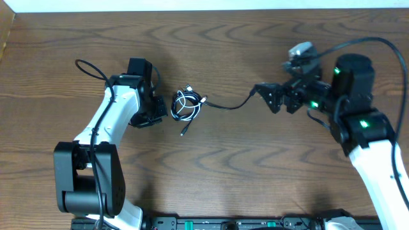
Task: Untangle cables
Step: 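Move the right gripper over the right side of the cable bundle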
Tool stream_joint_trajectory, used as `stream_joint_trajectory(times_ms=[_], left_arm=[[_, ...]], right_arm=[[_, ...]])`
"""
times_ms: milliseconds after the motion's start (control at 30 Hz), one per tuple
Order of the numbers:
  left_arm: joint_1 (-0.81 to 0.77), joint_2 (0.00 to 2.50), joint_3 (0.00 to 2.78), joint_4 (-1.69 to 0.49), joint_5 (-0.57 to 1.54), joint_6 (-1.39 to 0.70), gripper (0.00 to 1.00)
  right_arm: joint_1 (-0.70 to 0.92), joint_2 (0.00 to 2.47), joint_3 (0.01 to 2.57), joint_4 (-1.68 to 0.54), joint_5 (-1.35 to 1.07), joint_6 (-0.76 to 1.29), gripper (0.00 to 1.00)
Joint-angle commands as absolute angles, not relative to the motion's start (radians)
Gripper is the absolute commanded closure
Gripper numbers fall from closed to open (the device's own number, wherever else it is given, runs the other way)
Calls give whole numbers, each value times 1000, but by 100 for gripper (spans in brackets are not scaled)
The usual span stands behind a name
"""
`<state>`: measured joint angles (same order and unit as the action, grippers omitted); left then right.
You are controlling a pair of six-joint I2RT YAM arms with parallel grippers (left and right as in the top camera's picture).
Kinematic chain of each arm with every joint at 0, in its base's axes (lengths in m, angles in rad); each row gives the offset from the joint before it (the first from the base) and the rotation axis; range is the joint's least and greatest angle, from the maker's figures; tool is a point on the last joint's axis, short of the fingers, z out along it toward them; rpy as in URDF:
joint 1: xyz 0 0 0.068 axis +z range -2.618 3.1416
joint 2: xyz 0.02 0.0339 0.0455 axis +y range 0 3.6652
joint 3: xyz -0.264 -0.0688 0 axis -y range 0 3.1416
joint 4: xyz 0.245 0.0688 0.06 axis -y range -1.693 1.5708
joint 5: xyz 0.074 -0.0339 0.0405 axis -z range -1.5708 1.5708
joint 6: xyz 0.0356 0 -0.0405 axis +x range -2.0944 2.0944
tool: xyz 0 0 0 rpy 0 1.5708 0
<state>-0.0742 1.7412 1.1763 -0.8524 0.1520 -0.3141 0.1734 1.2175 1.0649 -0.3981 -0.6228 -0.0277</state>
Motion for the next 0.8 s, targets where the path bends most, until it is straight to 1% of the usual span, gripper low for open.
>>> stream_joint_trajectory(times_ms=[0,133,167,233,267,300,333,367,533,567,600,633,667,733,767], left_arm=[[-76,1744,1172,-855,147,-312,92],[-76,1744,1172,-855,147,-312,92],[-76,1744,1172,-855,147,-313,92],[-76,1744,1172,-854,147,-313,92],[-76,1744,1172,-854,147,-313,92],[-76,1744,1172,-854,147,-313,92],[-76,1744,1172,-854,147,-313,92],[-76,1744,1172,-854,147,-313,92],[-76,1744,1172,-851,147,-313,92],[-76,1744,1172,-851,147,-313,92],[-76,1744,1172,-851,147,-313,92],[-76,1744,1172,-851,147,-313,92],[-76,1744,1172,-850,147,-313,92],[-76,1744,1172,-850,147,-313,92],[-76,1744,1172,-850,147,-313,92]], right_arm=[[172,1292,1079,-387,-855,31,1],[172,1384,1079,-354,-901,107,1],[172,1402,1079,-350,-901,118,11],[174,1435,1079,-343,-901,136,41],[178,1454,1079,-339,-901,140,58],[182,1469,1079,-335,-901,142,74],[187,1487,1079,-330,-900,142,95],[192,1499,1079,-326,-899,142,99],[236,1562,1079,-282,-896,141,99],[244,1572,1079,-269,-896,142,92],[250,1578,1079,-254,-896,142,82],[255,1584,1079,-243,-896,142,66],[259,1587,1079,-231,-896,142,60],[263,1590,1079,-212,-889,142,54],[264,1590,1079,-205,-877,142,54]])
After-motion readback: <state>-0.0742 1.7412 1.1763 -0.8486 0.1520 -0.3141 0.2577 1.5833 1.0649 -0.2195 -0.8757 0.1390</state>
